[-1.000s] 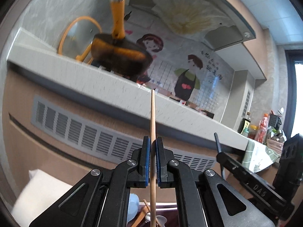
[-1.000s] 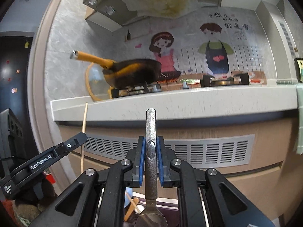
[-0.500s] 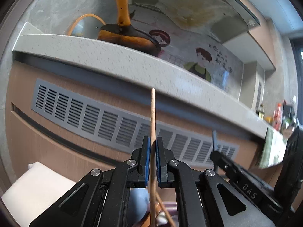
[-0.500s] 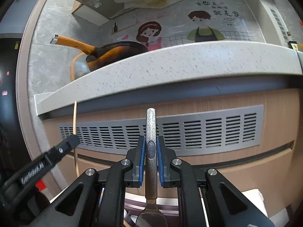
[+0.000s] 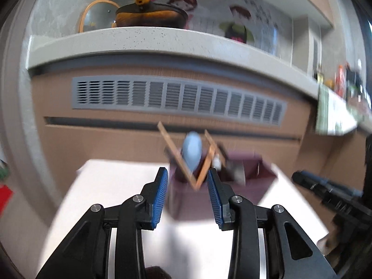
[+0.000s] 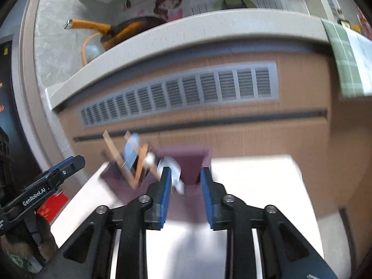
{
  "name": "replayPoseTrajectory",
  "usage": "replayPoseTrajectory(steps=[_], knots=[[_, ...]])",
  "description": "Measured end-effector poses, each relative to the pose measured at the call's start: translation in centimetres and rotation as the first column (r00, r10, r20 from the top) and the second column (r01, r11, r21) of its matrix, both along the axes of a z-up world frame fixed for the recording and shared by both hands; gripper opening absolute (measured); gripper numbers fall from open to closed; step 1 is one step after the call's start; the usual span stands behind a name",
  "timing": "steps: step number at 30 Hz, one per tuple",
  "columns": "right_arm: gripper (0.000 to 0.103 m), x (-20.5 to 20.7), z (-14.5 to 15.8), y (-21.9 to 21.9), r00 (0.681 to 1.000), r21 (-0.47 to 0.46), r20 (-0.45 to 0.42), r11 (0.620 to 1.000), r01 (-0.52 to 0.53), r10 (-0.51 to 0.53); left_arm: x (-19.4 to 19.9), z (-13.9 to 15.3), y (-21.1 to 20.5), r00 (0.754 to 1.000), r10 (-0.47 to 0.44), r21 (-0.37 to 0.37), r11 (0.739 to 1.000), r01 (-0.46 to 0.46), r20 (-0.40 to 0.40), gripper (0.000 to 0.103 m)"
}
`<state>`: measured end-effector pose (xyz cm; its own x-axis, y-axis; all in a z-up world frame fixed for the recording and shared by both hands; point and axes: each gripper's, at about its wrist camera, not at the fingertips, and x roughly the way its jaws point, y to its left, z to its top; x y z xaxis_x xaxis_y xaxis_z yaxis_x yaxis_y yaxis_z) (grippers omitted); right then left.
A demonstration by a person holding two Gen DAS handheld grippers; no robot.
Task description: Organize utensils
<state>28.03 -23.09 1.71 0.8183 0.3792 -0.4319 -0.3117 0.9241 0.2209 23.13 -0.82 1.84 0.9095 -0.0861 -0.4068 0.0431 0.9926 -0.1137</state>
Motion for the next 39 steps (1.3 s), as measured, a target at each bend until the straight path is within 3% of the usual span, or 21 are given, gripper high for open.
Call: replayPoseTrajectory(steps=[4, 7, 14, 39], knots=[[0.028, -5.7, -0.1, 0.8, 0.995, -0.048, -0.088, 0.998, -0.042, 0.038, -5.5, -0.8, -0.3, 0.991, 0.001, 0.051, 0.999, 0.006, -0.13, 0.036], [0.029, -9.8, -0.3, 1.9, 0.992, -0.122, -0.107, 0.99, -0.077, 0.064, -8.7, -1.3, -0.4, 0.98, 0.015, 0.061, 0.998, -0.002, -0.2, 0.036], [0.029, -17.2, -1.2, 2.5, 0.997, -0.167, -0.069, 0.985, -0.049, 0.038, -14.1, -0.9, -1.1, 0.982, 0.031, 0.079, 0.997, -0.017, -0.187, 0.036], [0.031, -18.6, -0.6, 2.0, 0.998, -0.185, -0.059, 0.982, -0.034, 0.024, -15.3, 0.0, -1.5, 0.983, 0.008, 0.054, 0.999, 0.002, -0.183, 0.036]])
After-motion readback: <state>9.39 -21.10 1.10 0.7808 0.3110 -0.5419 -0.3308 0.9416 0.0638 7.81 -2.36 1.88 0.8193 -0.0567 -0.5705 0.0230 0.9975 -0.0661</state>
